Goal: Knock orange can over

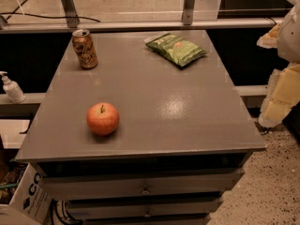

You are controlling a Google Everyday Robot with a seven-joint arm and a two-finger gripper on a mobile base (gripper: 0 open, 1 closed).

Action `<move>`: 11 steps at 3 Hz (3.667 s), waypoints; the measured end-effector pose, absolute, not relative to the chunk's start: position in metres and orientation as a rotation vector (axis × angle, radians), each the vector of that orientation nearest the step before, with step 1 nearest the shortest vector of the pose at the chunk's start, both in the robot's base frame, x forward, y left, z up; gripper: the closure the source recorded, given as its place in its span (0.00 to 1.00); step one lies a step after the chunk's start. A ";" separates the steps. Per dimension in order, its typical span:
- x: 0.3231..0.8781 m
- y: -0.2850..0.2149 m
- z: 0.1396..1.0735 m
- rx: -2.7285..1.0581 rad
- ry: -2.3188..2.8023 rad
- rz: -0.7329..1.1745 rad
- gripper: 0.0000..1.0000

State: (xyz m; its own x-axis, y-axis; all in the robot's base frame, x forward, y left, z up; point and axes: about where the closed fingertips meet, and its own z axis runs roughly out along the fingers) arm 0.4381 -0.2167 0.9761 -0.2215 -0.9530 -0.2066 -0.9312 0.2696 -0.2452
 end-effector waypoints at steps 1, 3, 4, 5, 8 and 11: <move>0.438 -0.217 0.976 -1.725 2.232 -0.098 0.00; 0.462 -0.182 0.973 -1.738 2.100 0.007 0.00; 0.492 -0.149 0.964 -1.723 2.012 0.142 0.00; 0.523 -0.116 0.945 -1.692 1.944 0.305 0.00; 0.560 -0.070 0.903 -1.596 1.891 0.563 0.00; 0.631 0.004 0.901 -1.469 1.694 0.721 0.00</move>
Offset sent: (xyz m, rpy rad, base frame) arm 0.0056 0.0181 -0.0013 0.0556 -0.0195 0.0651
